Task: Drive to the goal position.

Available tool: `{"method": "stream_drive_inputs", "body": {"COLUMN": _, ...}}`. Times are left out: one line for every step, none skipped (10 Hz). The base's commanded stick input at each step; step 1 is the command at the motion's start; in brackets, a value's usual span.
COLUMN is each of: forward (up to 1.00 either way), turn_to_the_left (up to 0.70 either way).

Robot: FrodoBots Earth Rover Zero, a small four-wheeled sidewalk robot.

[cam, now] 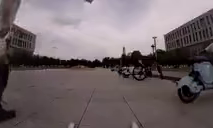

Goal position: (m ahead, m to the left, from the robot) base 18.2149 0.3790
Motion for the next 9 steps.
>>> {"method": "stream_drive_inputs", "body": {"forward": 0.7, "turn_to_the_left": 0.0}}
{"method": "stream_drive_inputs", "body": {"forward": 0.7, "turn_to_the_left": 0.0}}
{"method": "stream_drive_inputs", "body": {"forward": 0.7, "turn_to_the_left": 0.0}}
{"method": "stream_drive_inputs", "body": {"forward": 0.7, "turn_to_the_left": 0.0}}
{"method": "stream_drive_inputs", "body": {"forward": 0.7, "turn_to_the_left": 0.0}}
{"method": "stream_drive_inputs", "body": {"forward": 0.7, "turn_to_the_left": 0.0}}
{"method": "stream_drive_inputs", "body": {"forward": 0.7, "turn_to_the_left": 0.0}}
{"method": "stream_drive_inputs", "body": {"forward": 0.7, "turn_to_the_left": 0.0}}
{"method": "stream_drive_inputs", "body": {"forward": 0.7, "turn_to_the_left": 0.0}}
